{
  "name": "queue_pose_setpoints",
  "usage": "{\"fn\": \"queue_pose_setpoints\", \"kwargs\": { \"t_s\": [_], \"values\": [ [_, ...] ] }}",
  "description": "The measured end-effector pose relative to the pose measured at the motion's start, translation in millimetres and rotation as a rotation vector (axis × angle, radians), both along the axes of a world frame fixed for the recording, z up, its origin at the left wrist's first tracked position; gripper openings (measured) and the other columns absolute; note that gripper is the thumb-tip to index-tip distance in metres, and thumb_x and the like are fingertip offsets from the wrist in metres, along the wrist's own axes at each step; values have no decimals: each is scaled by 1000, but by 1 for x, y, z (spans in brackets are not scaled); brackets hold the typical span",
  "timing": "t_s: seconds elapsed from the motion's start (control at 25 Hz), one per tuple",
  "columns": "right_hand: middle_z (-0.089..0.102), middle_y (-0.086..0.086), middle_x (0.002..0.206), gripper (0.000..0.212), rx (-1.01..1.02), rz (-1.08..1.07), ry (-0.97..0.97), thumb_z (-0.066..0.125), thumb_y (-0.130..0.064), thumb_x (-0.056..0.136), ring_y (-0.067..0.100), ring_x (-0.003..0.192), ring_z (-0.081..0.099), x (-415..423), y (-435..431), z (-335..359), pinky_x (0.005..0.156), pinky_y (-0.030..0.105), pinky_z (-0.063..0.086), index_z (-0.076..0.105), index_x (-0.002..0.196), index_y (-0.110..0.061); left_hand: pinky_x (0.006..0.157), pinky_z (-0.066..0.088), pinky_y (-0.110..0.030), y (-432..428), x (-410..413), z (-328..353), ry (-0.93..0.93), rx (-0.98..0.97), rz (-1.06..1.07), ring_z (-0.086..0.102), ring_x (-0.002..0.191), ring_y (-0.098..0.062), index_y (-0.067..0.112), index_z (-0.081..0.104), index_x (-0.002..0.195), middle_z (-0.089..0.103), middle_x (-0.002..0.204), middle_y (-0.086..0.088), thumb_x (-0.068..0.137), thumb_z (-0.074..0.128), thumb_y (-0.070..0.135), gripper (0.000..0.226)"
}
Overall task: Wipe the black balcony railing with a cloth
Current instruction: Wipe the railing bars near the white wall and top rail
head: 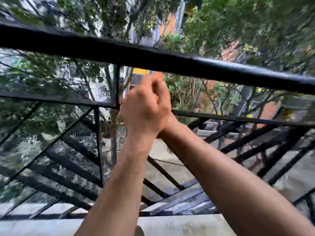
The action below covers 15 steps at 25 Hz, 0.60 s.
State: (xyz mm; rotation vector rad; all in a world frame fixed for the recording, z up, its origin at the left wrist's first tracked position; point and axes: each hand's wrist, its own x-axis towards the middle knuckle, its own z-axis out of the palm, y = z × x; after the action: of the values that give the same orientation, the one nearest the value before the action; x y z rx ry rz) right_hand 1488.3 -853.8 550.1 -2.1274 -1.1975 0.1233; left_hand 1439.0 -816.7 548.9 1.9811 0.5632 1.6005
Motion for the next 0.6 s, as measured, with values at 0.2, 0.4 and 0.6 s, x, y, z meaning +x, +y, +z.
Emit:
{"fn": "queue_pose_setpoints", "kwargs": {
  "t_s": [0.2, 0.4, 0.6],
  "values": [
    [68, 0, 109, 32, -305, -261, -292, 45, -48, 92, 29, 98, 67, 84, -87, 20, 72, 35, 55, 55, 121, -37, 95, 52, -42, 15, 46, 28, 899, -39, -269, 64, 109, -32, 21, 64, 115, 68, 117, -11, 98, 42, 58, 45],
    [46, 20, 150, 82, -547, -276, -338, 65, -26, 75, 42, 141, 39, 79, -102, 15, 122, 51, 25, 42, 152, -11, 106, 42, -43, -26, 94, 33, 1321, -9, -419, 57, 125, -34, 20, 53, 135, 59, 137, -14, 99, 12, 59, 67],
    [56, 1, 139, 65, -581, -438, -229, 57, -31, 78, 28, 134, 49, 144, -199, 26, 119, 66, 19, 44, 142, -28, 116, 29, -45, -81, 131, 27, 1391, 53, -465, 41, 141, -34, 10, 37, 150, 42, 154, -16, 90, 18, 76, 92]
  ]
}}
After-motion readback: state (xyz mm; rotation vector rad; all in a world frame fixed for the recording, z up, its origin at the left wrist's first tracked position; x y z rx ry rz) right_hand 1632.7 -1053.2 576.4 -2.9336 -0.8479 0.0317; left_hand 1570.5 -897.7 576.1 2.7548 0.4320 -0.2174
